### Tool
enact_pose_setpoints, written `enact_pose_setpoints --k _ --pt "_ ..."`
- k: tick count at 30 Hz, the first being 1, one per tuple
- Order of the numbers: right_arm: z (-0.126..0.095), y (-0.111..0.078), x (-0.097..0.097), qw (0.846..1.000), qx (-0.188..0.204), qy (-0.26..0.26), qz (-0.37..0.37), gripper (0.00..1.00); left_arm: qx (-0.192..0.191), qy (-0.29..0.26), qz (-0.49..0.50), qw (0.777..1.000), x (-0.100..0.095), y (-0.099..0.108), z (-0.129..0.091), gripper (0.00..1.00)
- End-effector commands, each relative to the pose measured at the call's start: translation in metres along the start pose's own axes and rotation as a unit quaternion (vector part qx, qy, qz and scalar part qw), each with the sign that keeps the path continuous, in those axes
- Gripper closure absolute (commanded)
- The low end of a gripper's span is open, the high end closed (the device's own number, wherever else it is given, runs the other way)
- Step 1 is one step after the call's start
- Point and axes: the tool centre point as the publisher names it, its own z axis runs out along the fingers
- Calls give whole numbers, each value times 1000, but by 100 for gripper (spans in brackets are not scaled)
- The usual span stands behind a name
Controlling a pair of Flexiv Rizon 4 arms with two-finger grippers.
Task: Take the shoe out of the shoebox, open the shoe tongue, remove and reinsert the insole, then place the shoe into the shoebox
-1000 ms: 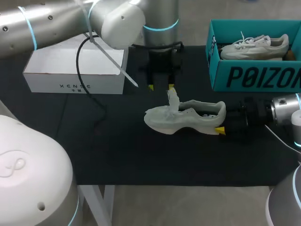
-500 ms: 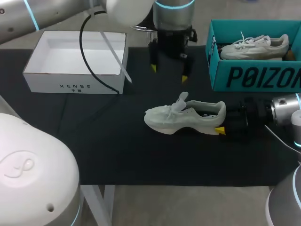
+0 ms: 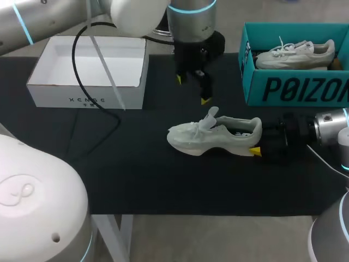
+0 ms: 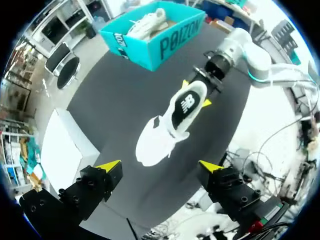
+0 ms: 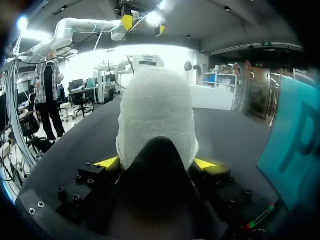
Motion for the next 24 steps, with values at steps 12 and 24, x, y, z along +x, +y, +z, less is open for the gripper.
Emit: enact_pose_setpoints --k 12,24 --pt "2 -1 -1 1000 2 -1 0 100 -57 21 657 751 1 -29 -17 100" --pt "2 -1 -1 1000 2 -1 0 100 -62 70 699 709 39 -64 19 100"
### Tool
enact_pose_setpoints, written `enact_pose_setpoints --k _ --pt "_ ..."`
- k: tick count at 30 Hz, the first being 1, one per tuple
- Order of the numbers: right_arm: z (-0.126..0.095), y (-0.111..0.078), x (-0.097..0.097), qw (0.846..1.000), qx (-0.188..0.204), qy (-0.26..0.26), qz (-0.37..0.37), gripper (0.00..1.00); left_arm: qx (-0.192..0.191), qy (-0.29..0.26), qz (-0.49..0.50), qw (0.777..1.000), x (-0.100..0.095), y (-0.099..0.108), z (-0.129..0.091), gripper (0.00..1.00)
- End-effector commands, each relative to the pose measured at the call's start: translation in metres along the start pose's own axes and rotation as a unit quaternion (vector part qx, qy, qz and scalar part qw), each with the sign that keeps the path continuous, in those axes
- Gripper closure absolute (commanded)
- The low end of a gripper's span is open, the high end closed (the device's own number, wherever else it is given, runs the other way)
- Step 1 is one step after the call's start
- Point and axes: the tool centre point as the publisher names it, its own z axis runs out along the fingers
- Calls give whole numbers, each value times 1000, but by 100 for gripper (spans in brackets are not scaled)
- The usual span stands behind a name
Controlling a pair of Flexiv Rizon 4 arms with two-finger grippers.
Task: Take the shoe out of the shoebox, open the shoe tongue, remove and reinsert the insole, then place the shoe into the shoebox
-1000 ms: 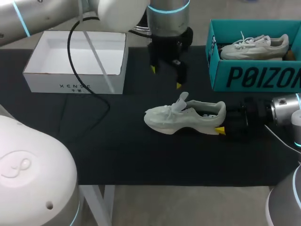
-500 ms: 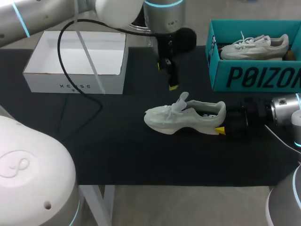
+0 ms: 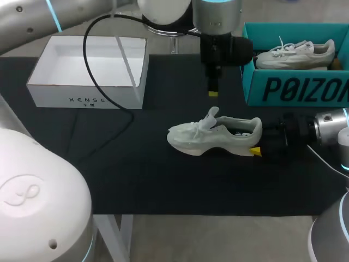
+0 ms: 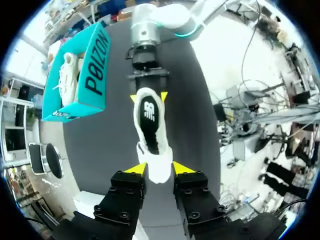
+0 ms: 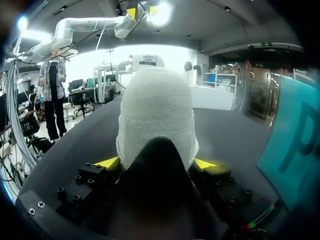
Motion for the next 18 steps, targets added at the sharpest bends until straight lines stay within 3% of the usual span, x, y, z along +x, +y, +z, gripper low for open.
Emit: enact_pose_setpoints --k 1,9,18 --pt "2 -1 -1 1000 2 -1 0 100 -35 64 368 927 -8 -25 25 100" --pt "2 -1 -1 1000 2 -1 0 100 -37 85 353 931 -8 -47 71 100" --pt "2 -1 -1 1000 2 -1 0 100 -47 93 313 944 -20 -43 102 100"
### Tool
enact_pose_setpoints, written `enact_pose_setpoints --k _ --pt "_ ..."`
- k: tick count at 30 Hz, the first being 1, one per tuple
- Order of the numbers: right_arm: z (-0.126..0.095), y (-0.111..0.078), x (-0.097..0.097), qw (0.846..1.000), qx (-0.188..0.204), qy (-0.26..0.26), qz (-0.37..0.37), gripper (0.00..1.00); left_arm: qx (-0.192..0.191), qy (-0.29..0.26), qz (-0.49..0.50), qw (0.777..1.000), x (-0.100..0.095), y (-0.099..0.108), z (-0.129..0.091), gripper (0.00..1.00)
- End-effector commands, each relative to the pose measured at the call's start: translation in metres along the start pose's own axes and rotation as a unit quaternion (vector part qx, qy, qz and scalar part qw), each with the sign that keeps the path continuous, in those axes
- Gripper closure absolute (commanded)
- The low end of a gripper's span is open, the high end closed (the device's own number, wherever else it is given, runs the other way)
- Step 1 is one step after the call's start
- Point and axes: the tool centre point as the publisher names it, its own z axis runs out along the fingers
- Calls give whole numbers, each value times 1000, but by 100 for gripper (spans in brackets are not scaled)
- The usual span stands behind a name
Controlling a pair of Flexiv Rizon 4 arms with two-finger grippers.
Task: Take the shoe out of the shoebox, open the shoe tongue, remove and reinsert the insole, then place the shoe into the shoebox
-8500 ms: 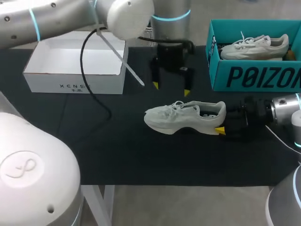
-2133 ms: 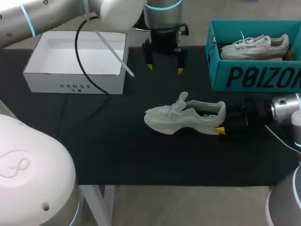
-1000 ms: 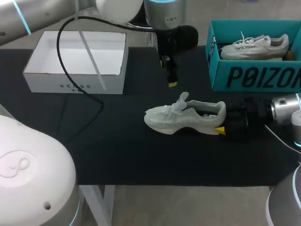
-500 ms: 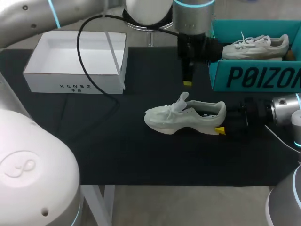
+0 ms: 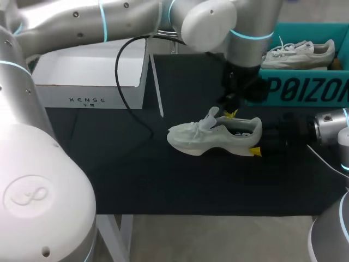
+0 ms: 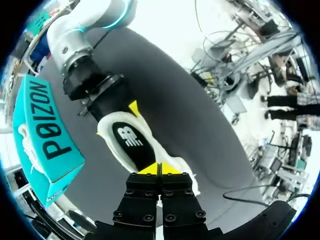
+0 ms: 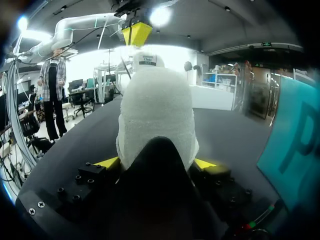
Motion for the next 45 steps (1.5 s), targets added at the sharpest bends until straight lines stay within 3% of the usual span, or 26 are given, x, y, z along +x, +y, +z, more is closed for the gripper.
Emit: enact_pose_setpoints --k 1,7,25,28,36,45 --pt "2 -1 -1 1000 2 -1 0 100 -4 41 28 999 -13 6 14 100" --pt "2 -1 -1 1000 2 -1 0 100 -8 51 15 999 -8 17 29 100" --pt "2 -1 -1 1000 2 -1 0 100 -4 59 -23 998 4 15 71 100" --pt "2 -1 -1 1000 2 -1 0 100 7 60 -32 998 2 14 71 100" --pt "2 -1 -1 1000 2 -1 0 100 26 28 -48 998 -13 12 46 100" --pt "2 -1 -1 1000 2 -1 0 100 -12 17 -135 991 -20 11 56 100"
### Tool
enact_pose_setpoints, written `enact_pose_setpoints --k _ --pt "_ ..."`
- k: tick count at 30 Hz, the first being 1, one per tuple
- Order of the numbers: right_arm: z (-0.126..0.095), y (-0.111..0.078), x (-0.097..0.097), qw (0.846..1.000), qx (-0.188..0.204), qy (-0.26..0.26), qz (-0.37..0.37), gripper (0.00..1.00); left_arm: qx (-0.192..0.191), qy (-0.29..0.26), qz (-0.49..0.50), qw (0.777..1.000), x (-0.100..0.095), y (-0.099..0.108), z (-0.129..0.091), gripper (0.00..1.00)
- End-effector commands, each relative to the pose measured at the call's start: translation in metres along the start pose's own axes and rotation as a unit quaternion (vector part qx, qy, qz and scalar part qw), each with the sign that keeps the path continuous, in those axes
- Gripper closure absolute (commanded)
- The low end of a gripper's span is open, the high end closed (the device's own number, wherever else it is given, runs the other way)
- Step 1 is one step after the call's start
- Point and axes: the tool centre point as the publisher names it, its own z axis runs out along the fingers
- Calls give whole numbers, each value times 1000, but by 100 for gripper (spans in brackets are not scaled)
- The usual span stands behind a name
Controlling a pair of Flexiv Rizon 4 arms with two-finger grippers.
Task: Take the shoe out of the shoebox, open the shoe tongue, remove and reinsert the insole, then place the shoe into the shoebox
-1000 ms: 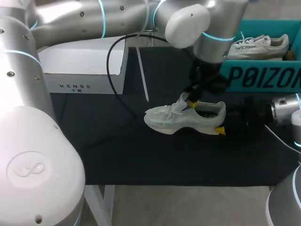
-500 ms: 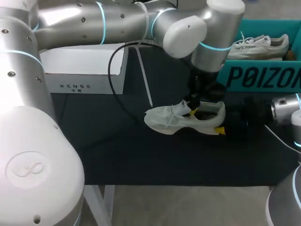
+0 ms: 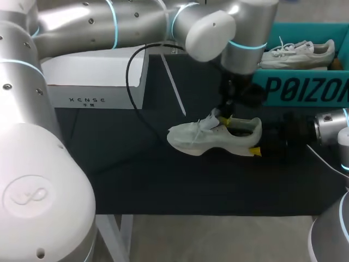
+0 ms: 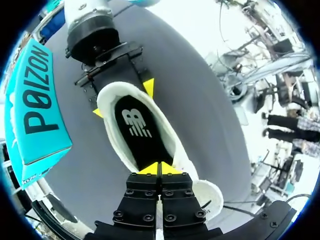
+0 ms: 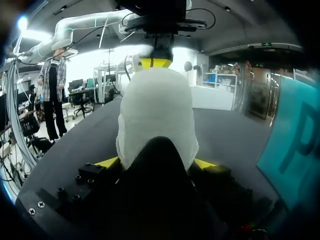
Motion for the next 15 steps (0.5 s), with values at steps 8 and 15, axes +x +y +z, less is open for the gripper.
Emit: enact_pose_setpoints --k 8,15 --pt "2 -1 -1 1000 2 -1 0 100 -20 -6 -73 997 7 -21 8 100" --pt "2 -1 -1 1000 2 -1 0 100 -11 -4 -93 996 15 -29 16 100"
